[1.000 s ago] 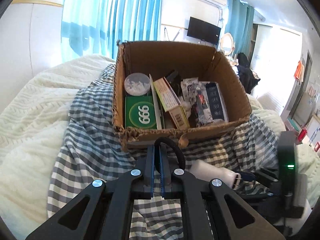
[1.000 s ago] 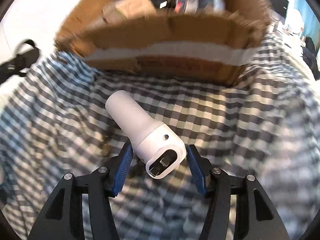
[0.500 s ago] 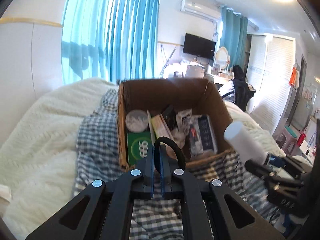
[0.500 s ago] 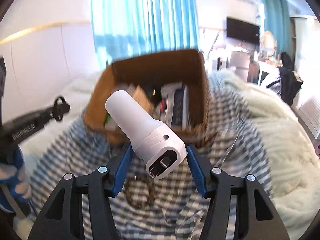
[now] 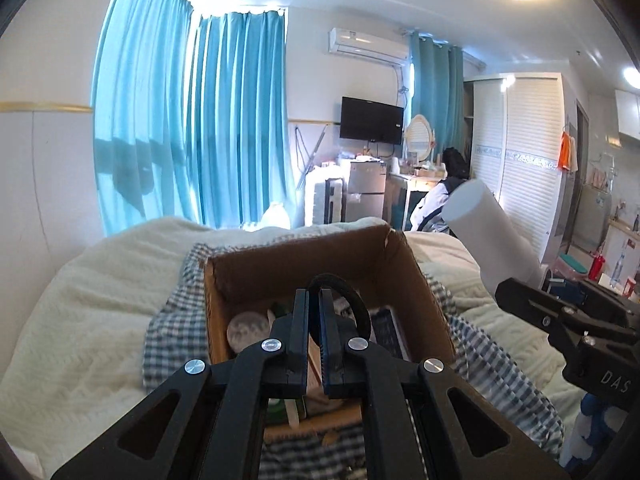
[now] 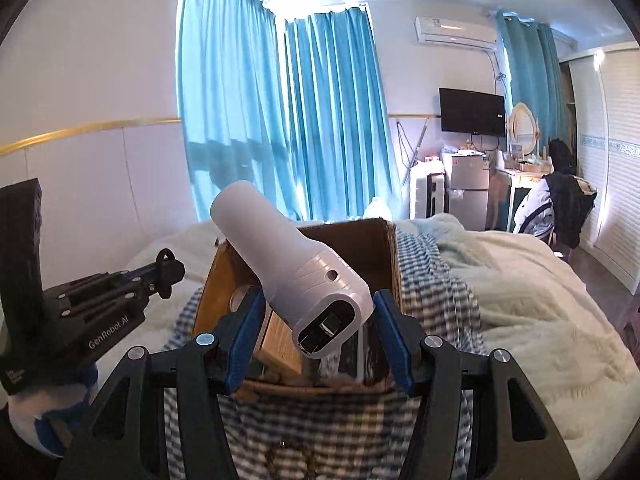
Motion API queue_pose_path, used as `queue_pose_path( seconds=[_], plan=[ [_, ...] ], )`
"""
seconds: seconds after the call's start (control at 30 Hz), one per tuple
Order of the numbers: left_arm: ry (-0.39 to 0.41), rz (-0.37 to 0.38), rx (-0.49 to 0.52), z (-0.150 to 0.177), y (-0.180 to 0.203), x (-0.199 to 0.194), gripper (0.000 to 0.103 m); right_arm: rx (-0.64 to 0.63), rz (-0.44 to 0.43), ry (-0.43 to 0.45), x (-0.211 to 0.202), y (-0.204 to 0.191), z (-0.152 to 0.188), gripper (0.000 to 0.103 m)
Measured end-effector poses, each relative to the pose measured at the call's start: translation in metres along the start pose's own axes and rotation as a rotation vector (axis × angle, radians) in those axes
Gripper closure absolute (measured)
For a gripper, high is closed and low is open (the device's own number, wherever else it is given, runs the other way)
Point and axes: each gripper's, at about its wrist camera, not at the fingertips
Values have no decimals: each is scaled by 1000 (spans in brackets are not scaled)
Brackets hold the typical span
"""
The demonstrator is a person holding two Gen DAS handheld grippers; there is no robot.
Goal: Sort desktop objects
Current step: 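Carry the hair tie with the left gripper while the right carries the cylinder over the box, then open both grippers to drop the hair tie and cylinder into the box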
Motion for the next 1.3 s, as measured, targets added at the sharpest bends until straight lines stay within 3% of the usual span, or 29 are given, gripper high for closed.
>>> queue_pose_path(
  seconds=[0.33,0.67,0.7,0.73,0.77,0.8,0.83,0.87,0.97,1.3],
  plan=[
    [-49,-9,3,-10,-8,64,99,1,6,-12,67,16,-26,47],
    [-150,-43,-5,10,-13,135,95,29,11,-107,145,47,-13,47],
    [-160,-53,-5,12,-13,140,92,28,16,-116,149,49,-11,46],
    [-172,-57,-7,14,-12,145,82,32,21,-129,156,52,-8,46],
    [-179,-69,-8,16,-12,149,61,37,23,-135,160,54,-6,46],
    [-177,-87,-8,17,-12,151,46,40,28,-145,164,57,-4,46],
    [-168,-106,-8,18,-12,150,21,39,34,-147,165,59,-3,46],
    [-151,-118,-8,19,-13,148,16,37,39,-146,166,60,-2,45],
    [-148,-129,9,18,-12,145,15,34,55,-142,164,62,-2,31],
    [-137,-133,-18,7,-14,112,7,47,69,-90,121,52,-12,28]
  ],
)
Point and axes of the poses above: each gripper's, at about its wrist camera, not at the fingertips, and x roughly the way its jaws point, y to its right, z to its underside, and after that the axes turned 6 degrees about -z, right-handed
